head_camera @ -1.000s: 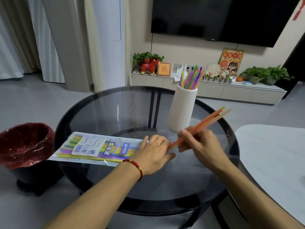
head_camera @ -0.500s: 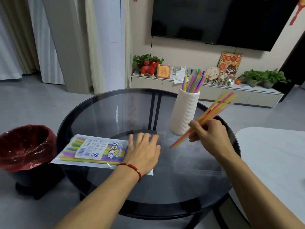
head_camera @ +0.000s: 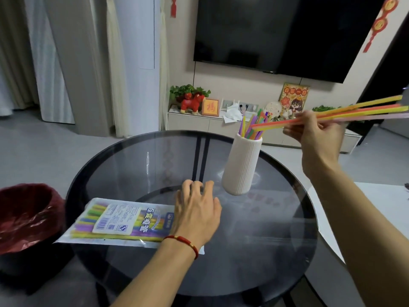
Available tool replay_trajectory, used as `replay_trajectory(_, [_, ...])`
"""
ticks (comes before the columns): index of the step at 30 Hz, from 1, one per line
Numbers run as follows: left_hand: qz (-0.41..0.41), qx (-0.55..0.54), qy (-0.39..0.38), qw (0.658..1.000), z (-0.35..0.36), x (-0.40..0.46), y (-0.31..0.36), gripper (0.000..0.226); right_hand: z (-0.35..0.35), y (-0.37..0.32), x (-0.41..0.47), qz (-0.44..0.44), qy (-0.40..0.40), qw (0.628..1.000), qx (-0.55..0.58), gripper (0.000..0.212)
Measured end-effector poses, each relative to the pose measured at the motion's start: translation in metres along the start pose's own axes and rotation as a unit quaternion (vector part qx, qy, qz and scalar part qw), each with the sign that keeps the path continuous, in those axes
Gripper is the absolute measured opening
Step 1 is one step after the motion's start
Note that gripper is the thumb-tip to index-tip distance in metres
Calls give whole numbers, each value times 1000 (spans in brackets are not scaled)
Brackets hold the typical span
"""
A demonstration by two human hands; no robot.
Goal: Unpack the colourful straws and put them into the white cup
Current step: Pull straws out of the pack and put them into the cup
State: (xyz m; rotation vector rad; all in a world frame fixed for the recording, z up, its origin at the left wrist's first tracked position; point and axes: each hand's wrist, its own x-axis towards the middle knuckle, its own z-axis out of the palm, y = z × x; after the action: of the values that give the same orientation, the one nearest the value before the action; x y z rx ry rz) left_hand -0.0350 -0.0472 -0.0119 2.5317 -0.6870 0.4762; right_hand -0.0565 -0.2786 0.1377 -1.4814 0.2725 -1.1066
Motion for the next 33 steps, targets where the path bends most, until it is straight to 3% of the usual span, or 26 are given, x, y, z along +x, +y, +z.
replay_trajectory(7, [-29,-30,-36,998,-7,4,-10,39,33,-2,18,-82,-32,970,-226,33])
replay_trajectory(14, [-39,-48,-46,997,-13,3,-10,36,61,1,24,-34,-125,928,-349,24])
replay_trajectory(17, [-40,-53,-47,997,-13,4,-10,39,68,-8,28,-52,-136,903,-404,39])
replay_trajectory(19, [-41,-57,-46,996,-14,4,-10,40,70,-14,29,-79,-108,906,-401,41])
replay_trajectory(23, [-41,-59,-41,997,-16,4,-9,37,67,-22,29,-121,-95,929,-336,72])
replay_trajectory(26, [-40,-61,-47,996,-17,4,-7,37,68,-9,26,-122,-211,868,-433,56])
replay_trajectory(29, [-39,-56,-57,996,-18,4,-6,39,69,7,20,-115,-313,796,-505,53])
replay_trajectory(33, [-36,-47,-65,996,-17,4,-7,42,72,12,20,-175,-272,810,-488,51])
